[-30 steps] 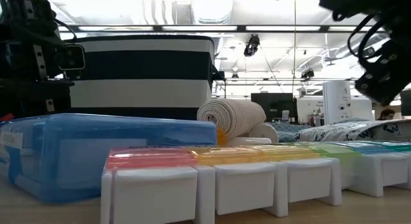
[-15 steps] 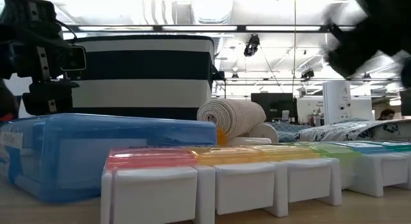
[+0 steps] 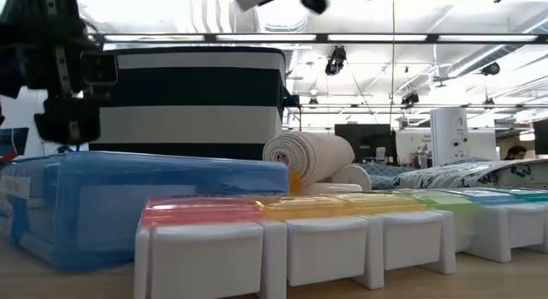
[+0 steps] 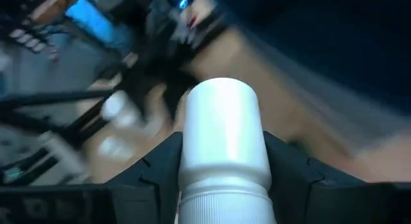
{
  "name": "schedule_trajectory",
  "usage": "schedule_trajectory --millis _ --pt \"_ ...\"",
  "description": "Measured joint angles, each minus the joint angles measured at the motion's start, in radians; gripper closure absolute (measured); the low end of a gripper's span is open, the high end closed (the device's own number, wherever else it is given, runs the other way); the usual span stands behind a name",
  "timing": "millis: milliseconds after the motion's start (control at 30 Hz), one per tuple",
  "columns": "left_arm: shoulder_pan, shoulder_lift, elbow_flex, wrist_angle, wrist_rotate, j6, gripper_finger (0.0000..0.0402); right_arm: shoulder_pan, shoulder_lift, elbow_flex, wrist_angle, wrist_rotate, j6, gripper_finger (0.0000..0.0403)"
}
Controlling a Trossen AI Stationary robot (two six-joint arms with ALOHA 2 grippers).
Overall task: Pick & place medical supplies in basket/bin
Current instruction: Put the white pill bottle into the blue bin
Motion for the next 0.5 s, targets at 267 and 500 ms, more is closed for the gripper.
schedule_trajectory --millis 267,500 --pt "-0.002 -0.014 0.175 -0.086 -0.013 0.088 0.0174 -0.244 0.338 0.429 -0.152 -0.13 -0.317 0.0211" --pt "-0.002 -0.008 0.456 -0.667 -0.116 0.282 0.0174 -0.306 0.339 0.344 -0.138 -0.153 -0.418 0.0145"
